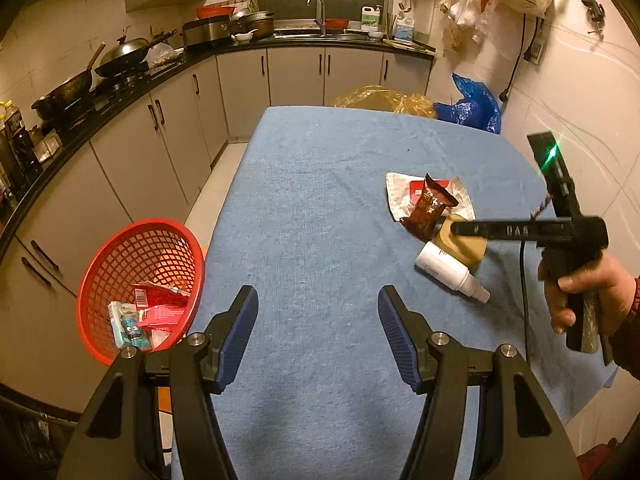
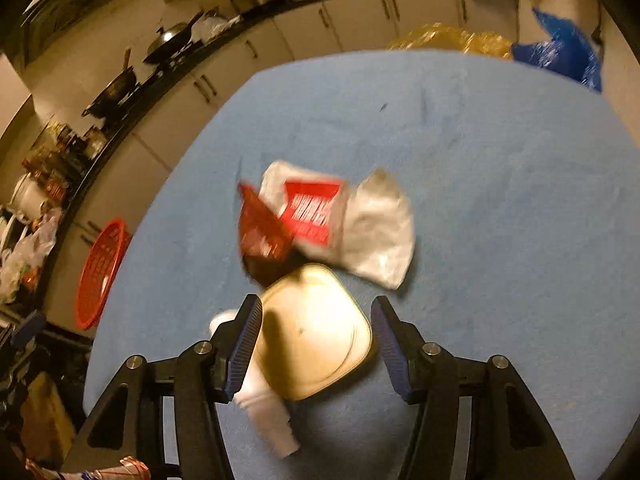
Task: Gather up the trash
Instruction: 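Reach the right tool toward the white spray bottle and tan round container, then grasp the tan round container with the right tool while the left tool grasps the white spray bottle, then carry the spray bottle and tan container with both tools over the red wastebasket, then open both tools to drop the bottle and container into the basket, then move both tools back over the table toward the wrappers, then grasp the brown snack wrapper with the right tool while the left tool grasps the wipes pack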
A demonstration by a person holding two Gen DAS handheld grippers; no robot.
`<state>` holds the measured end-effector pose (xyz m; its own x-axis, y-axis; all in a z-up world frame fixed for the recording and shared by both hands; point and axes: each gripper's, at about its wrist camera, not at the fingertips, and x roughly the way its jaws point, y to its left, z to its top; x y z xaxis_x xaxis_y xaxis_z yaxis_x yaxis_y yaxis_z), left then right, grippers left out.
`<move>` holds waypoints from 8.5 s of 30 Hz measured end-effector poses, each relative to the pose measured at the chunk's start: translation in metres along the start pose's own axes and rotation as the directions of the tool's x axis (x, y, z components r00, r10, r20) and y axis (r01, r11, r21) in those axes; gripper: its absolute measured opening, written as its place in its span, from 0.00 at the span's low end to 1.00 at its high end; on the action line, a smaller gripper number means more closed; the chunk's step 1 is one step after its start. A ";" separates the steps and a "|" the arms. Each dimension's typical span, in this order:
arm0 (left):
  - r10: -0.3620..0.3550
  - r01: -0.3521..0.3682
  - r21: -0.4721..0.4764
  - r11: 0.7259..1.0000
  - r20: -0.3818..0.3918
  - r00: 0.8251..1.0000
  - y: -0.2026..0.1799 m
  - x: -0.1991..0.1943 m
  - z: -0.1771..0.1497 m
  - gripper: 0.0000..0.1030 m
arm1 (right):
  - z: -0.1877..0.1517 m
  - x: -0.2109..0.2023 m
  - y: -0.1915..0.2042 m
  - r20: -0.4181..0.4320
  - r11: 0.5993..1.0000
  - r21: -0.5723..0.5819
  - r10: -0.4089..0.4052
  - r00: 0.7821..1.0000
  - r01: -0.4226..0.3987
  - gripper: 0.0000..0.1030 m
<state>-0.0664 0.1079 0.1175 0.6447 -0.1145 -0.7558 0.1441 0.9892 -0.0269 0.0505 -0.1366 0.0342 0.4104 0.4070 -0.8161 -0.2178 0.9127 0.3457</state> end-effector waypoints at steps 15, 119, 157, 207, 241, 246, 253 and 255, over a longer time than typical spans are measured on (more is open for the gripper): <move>-0.017 0.015 -0.060 0.998 -0.031 0.999 0.004 0.008 -0.013 0.60 | -0.017 0.016 0.058 -0.044 0.985 -0.138 -0.107 0.993 0.100 0.70; 0.094 -0.078 -0.157 0.984 0.093 0.991 0.058 -0.022 -0.004 0.28 | -0.041 -0.072 0.159 0.170 0.990 -0.139 0.001 0.985 0.023 0.70; 0.230 -0.194 -0.335 0.922 0.069 0.971 0.187 -0.028 -0.009 0.28 | 0.012 0.003 0.270 0.083 0.956 -0.272 0.138 0.987 -0.111 0.70; 0.047 -0.025 -0.270 0.962 0.076 0.996 0.203 0.002 -0.005 0.53 | 0.060 0.046 0.267 0.058 0.980 -0.085 0.184 0.981 -0.179 0.75; -0.025 0.027 -0.093 0.995 0.022 0.999 0.093 -0.004 -0.002 0.54 | 0.027 0.025 0.022 0.119 0.867 0.476 -0.229 0.966 0.147 0.31; -0.099 0.100 -0.047 0.994 0.019 0.995 0.062 0.008 0.021 0.61 | 0.008 -0.011 0.015 0.162 0.885 0.458 -0.175 0.971 0.083 0.31; -0.226 0.226 0.022 0.974 -0.011 0.974 -0.006 0.040 0.066 0.64 | -0.031 -0.056 -0.008 0.171 0.886 0.461 -0.150 0.974 0.056 0.31; -0.253 0.254 0.033 0.967 -0.023 0.967 -0.023 0.052 0.080 0.64 | -0.043 -0.070 -0.016 0.168 0.884 0.465 -0.148 0.975 0.054 0.31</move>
<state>0.0237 0.0721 0.1308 0.5700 -0.3589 -0.7391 0.3276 0.9242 -0.1961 -0.0125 -0.1812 0.0654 0.5812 0.2679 -0.7684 0.2409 0.8453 0.4770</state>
